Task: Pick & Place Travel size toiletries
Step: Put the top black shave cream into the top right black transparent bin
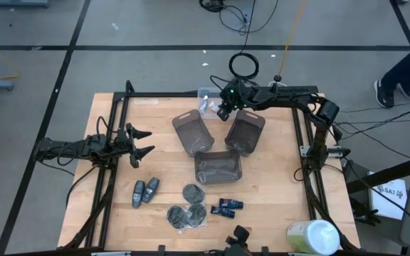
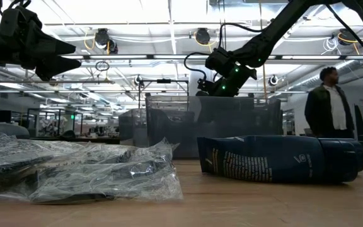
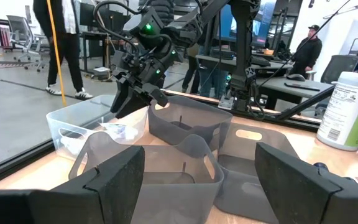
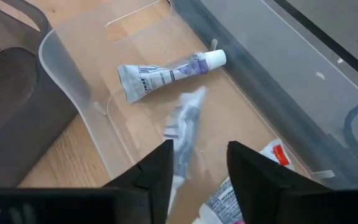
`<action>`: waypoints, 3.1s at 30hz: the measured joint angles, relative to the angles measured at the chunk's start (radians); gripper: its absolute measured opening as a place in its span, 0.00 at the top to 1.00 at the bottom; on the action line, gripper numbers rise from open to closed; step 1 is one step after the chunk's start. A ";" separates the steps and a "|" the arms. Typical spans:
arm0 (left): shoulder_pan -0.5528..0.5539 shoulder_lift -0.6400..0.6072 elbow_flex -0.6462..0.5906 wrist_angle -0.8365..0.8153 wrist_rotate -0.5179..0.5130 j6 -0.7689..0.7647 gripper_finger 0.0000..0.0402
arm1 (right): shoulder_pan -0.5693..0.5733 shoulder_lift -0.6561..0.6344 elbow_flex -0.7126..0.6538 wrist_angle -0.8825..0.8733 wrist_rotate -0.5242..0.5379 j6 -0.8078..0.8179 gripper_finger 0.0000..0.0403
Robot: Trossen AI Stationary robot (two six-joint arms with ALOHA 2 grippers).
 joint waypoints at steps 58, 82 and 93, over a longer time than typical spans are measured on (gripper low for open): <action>0.000 0.000 0.000 0.000 0.000 0.000 0.26 | 0.499 -1.097 -0.820 0.314 -0.108 0.081 0.73; 0.000 0.000 0.000 0.000 0.000 0.000 0.26 | 1.058 -0.960 -1.014 0.692 0.238 0.220 0.73; 0.000 0.000 0.000 0.000 0.000 0.000 0.26 | 1.181 -0.712 -0.637 0.262 0.320 0.252 0.73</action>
